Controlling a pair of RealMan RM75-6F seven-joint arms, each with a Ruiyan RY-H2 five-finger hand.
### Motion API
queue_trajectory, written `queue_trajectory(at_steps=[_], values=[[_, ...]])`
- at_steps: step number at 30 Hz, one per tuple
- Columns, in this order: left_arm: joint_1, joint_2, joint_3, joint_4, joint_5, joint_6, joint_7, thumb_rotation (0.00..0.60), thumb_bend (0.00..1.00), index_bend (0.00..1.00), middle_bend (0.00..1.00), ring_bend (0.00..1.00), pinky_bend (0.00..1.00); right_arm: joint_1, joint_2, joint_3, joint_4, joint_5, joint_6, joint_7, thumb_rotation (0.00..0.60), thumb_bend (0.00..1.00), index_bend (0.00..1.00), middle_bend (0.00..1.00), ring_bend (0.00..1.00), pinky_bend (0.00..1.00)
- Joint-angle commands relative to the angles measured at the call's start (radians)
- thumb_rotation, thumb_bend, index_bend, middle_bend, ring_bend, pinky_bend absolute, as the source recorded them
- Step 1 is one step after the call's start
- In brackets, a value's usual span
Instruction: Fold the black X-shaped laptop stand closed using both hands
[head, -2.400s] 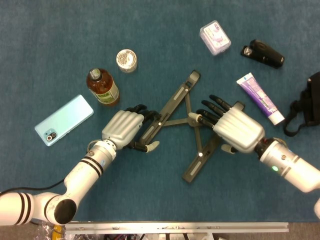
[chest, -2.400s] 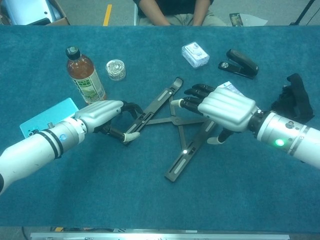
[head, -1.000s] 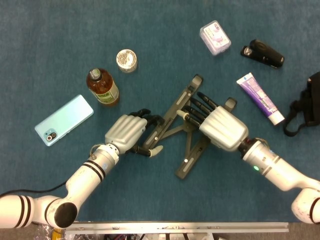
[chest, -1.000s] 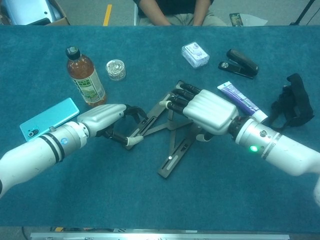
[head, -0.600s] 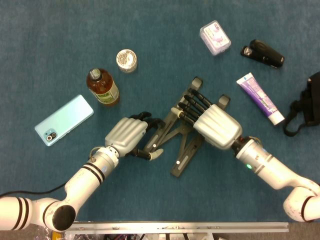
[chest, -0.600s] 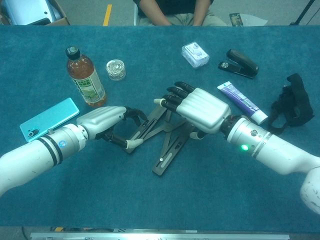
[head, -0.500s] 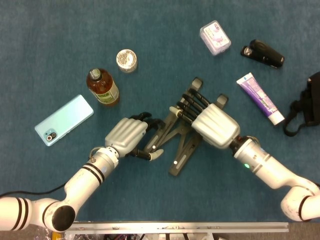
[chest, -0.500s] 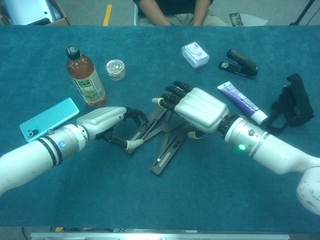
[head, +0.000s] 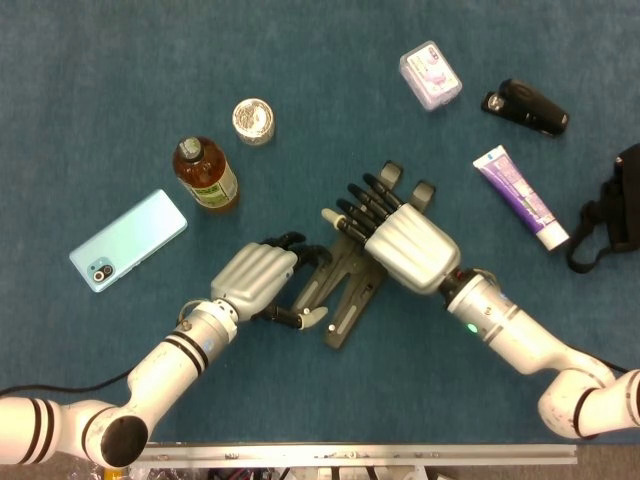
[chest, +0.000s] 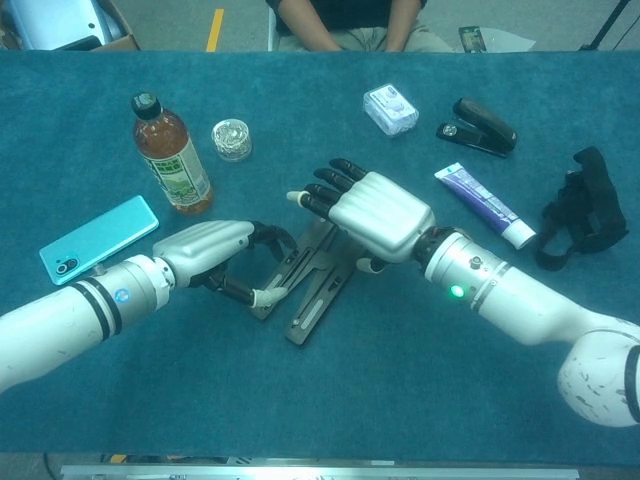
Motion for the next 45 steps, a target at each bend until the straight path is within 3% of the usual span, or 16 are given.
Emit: queue_trajectory(at_steps=[1, 16, 24, 35, 45], values=[[0.001, 0.001, 0.001, -0.002, 0.002, -0.001, -0.002, 0.339, 0.28, 0.17, 0.26, 0.09, 0.19, 0.004, -0.012, 0.004, 0.007, 0.005, -0.001, -0.005, 0.600, 0.10, 0.00, 0.14, 0.00, 0.05], [0.005, 0.008, 0.011, -0.016, 0.017, -0.007, -0.010, 0.336, 0.28, 0.17, 0.26, 0.09, 0.19, 0.027, -0.063, 0.035, 0.025, 0.041, -0.003, -0.042, 0.600, 0.10, 0.00, 0.14, 0.00, 0.05], [0.007, 0.019, 0.010, -0.026, 0.032, 0.007, -0.003, 0.339, 0.28, 0.17, 0.26, 0.09, 0.19, 0.026, -0.045, 0.027, -0.003, 0.040, 0.007, -0.030, 0.600, 0.10, 0.00, 0.14, 0.00, 0.05], [0.062, 0.139, 0.049, -0.055, 0.145, 0.128, 0.043, 0.337, 0.28, 0.17, 0.25, 0.09, 0.19, -0.038, 0.206, 0.003, -0.218, 0.040, 0.085, 0.056, 0.600, 0.10, 0.00, 0.14, 0.00, 0.05], [0.136, 0.289, 0.118, -0.113, 0.241, 0.205, 0.036, 0.338, 0.28, 0.17, 0.25, 0.09, 0.19, -0.117, 0.428, -0.008, -0.316, 0.051, 0.170, 0.194, 0.600, 0.10, 0.00, 0.14, 0.00, 0.05]])
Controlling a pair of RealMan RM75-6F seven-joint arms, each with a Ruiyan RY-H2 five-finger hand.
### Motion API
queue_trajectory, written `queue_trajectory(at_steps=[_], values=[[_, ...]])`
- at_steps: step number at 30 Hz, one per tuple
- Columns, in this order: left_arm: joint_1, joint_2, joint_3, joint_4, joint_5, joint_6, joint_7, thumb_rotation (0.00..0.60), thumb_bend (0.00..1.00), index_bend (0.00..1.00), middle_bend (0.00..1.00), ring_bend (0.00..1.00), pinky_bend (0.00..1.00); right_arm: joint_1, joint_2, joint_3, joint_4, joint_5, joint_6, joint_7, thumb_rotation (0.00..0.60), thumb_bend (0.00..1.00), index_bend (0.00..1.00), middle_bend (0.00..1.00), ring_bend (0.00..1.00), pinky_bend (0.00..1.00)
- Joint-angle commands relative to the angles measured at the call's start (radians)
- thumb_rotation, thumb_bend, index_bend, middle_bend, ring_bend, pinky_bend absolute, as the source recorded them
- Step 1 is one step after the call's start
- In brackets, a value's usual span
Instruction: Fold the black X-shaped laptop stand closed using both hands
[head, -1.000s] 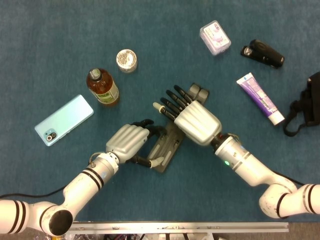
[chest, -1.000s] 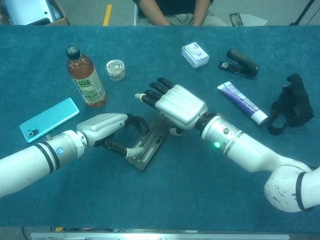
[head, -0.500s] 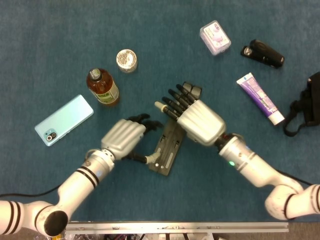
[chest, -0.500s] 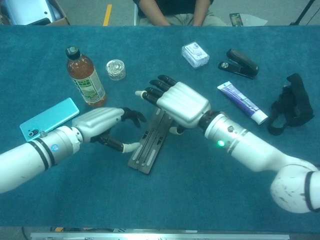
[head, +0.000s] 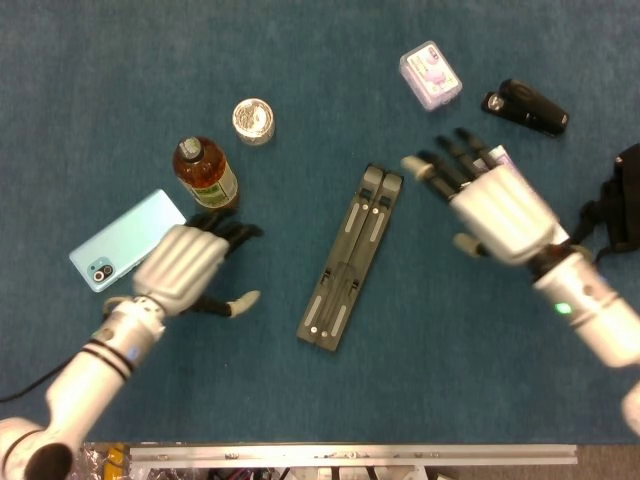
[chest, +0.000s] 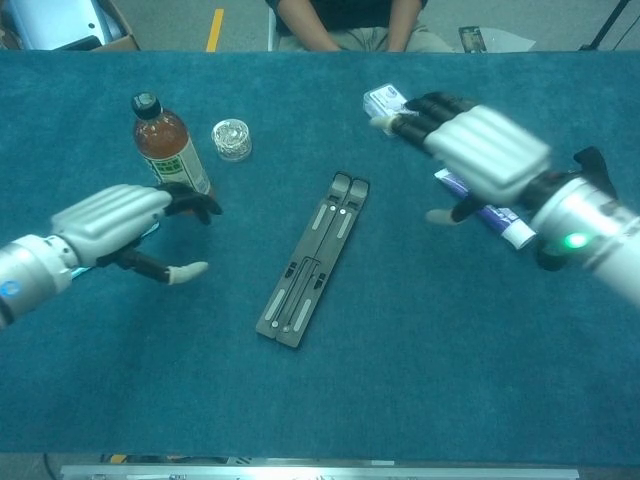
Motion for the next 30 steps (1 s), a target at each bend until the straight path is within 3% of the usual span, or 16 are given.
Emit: queue_trajectory(at_steps=[1, 5, 12, 21, 30], values=[[0.034, 0.046, 0.027, -0.011, 0.036, 0.037, -0.009, 0.338, 0.28, 0.17, 0.25, 0.09, 0.19, -0.041, 0.073, -0.010, -0.035, -0.005, 0.050, 0.057, 0.600, 0.10, 0.00, 0.14, 0.00, 0.05], [0.079, 0.086, 0.030, 0.010, 0.079, 0.107, -0.035, 0.339, 0.28, 0.17, 0.25, 0.09, 0.19, -0.080, 0.146, -0.030, -0.054, -0.011, 0.083, 0.102, 0.600, 0.10, 0.00, 0.14, 0.00, 0.05], [0.152, 0.087, -0.019, 0.146, 0.134, 0.243, -0.124, 0.358, 0.28, 0.17, 0.23, 0.09, 0.18, -0.148, 0.247, -0.071, -0.094, -0.009, 0.120, 0.153, 0.600, 0.11, 0.00, 0.14, 0.00, 0.05], [0.244, 0.034, -0.078, 0.339, 0.164, 0.406, -0.175, 0.375, 0.28, 0.17, 0.18, 0.08, 0.17, -0.240, 0.305, -0.089, -0.124, -0.007, 0.211, 0.168, 0.600, 0.11, 0.00, 0.14, 0.00, 0.05], [0.330, 0.049, -0.087, 0.382, 0.215, 0.528, -0.232, 0.401, 0.28, 0.17, 0.17, 0.08, 0.16, -0.317, 0.355, -0.098, -0.143, -0.027, 0.294, 0.173, 0.600, 0.11, 0.00, 0.14, 0.00, 0.05]])
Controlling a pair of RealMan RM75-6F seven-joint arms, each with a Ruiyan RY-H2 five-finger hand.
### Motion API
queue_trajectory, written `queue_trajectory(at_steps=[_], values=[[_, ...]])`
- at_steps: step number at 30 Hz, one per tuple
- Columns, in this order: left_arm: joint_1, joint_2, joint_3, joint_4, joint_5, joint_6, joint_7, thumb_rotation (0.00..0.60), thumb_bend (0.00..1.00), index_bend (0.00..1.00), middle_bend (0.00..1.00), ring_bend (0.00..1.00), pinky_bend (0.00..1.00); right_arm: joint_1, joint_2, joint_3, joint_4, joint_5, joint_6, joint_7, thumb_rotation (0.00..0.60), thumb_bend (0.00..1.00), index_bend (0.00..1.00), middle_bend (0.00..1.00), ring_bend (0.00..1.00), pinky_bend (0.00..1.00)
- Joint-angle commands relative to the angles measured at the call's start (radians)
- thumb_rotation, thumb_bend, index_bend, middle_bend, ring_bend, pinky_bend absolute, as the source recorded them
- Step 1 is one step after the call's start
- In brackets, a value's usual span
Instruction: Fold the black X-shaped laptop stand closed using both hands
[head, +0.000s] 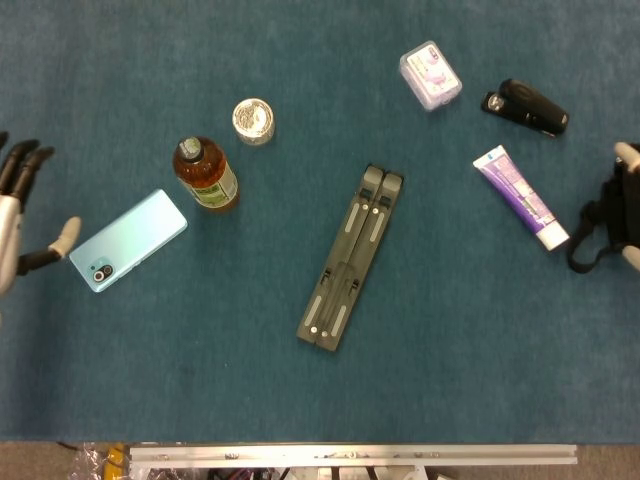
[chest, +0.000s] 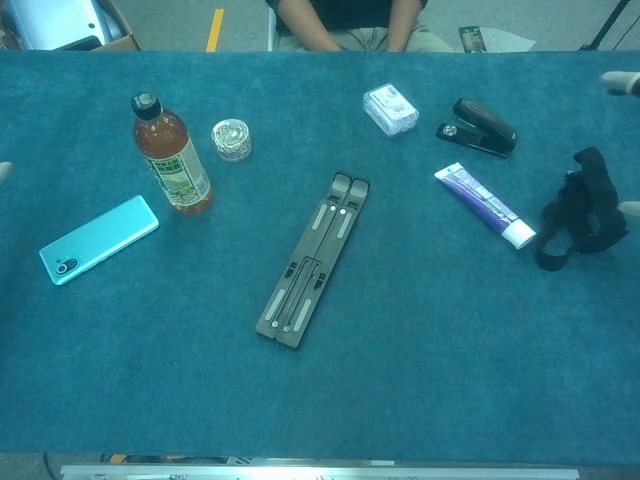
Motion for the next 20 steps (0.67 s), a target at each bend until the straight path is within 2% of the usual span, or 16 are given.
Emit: queue_trajectory(at_steps=[1, 5, 10, 20], values=[[0.032, 0.016, -0.003, -0.004, 0.014, 0.034, -0.021, 0.403, 0.28, 0.17, 0.17, 0.08, 0.16, -0.021, 0.014, -0.001, -0.003, -0.008, 0.022, 0.003, 0.600, 0.11, 0.00, 0.14, 0.00, 0.05], [0.054, 0.036, -0.003, -0.019, 0.022, 0.052, -0.024, 0.409, 0.28, 0.17, 0.18, 0.08, 0.16, -0.036, 0.022, 0.003, 0.001, -0.017, 0.040, 0.007, 0.600, 0.11, 0.00, 0.14, 0.00, 0.05], [0.084, 0.086, 0.034, -0.069, 0.050, 0.039, 0.032, 0.416, 0.28, 0.17, 0.18, 0.08, 0.15, -0.057, 0.027, 0.007, 0.021, -0.048, 0.071, 0.010, 0.600, 0.11, 0.00, 0.14, 0.00, 0.05], [0.115, 0.115, 0.030, -0.106, 0.042, 0.016, 0.037, 0.418, 0.28, 0.17, 0.18, 0.08, 0.15, -0.070, 0.018, 0.019, 0.032, -0.075, 0.071, 0.017, 0.600, 0.11, 0.00, 0.14, 0.00, 0.05]])
